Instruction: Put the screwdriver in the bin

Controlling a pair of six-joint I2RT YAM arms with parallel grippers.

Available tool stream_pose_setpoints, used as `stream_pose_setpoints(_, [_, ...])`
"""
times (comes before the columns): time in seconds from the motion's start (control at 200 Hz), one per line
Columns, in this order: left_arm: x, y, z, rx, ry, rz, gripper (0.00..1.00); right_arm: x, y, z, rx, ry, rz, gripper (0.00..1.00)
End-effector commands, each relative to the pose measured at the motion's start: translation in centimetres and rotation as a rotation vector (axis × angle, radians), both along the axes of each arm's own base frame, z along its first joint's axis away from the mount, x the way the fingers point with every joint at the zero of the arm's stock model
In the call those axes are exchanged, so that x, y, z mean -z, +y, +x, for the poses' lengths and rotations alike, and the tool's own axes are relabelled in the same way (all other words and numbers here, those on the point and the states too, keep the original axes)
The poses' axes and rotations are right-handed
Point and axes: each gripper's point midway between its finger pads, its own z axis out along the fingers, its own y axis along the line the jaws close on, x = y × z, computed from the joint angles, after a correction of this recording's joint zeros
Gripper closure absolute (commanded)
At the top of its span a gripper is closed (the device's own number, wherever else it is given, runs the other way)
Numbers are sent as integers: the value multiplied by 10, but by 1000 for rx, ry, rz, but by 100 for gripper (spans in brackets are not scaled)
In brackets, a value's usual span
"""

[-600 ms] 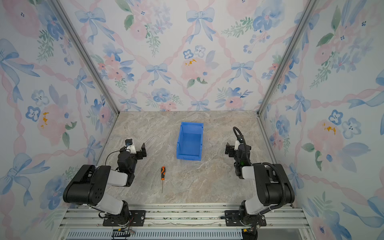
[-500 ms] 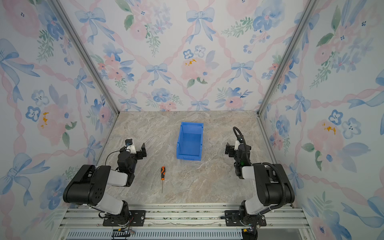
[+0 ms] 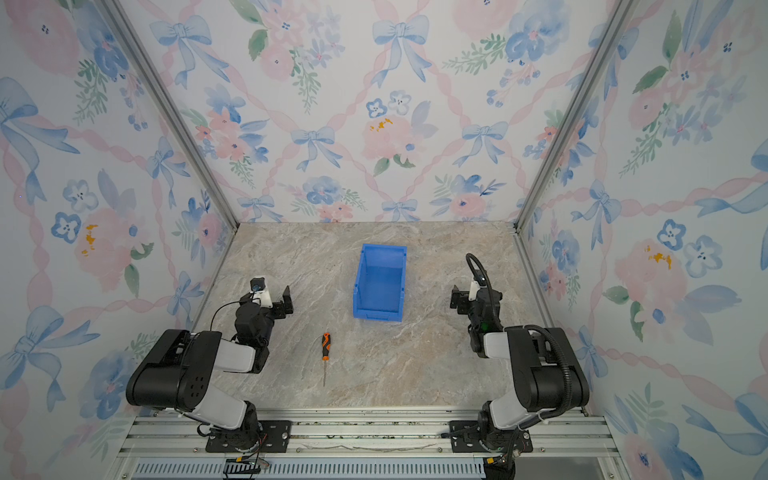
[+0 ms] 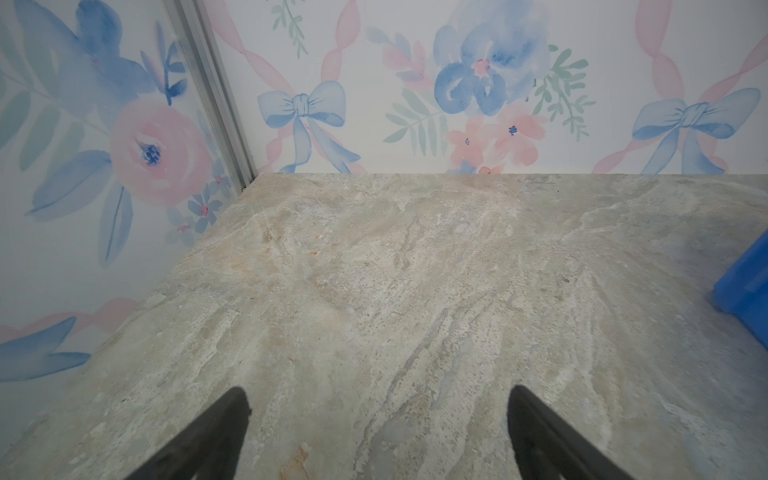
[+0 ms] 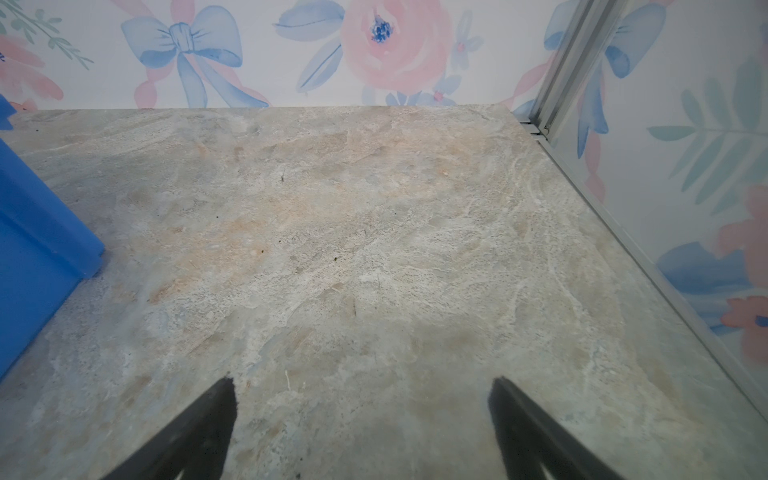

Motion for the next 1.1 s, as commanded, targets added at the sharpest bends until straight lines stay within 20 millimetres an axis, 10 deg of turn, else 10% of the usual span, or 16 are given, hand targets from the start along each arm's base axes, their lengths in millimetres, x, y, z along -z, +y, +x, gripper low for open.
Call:
stream_pose_setpoints(0.0, [4, 0, -1, 11, 9, 15, 3, -5, -2, 2, -1, -24, 7, 3])
stream_pose_setpoints(0.715, [-2, -5, 2, 40, 0, 30, 3, -7, -3, 0, 4, -37, 11, 3])
stream_pose_setpoints(1.095, [-14, -18, -7, 42, 155, 37, 3, -39, -30, -24, 171, -74, 25, 3])
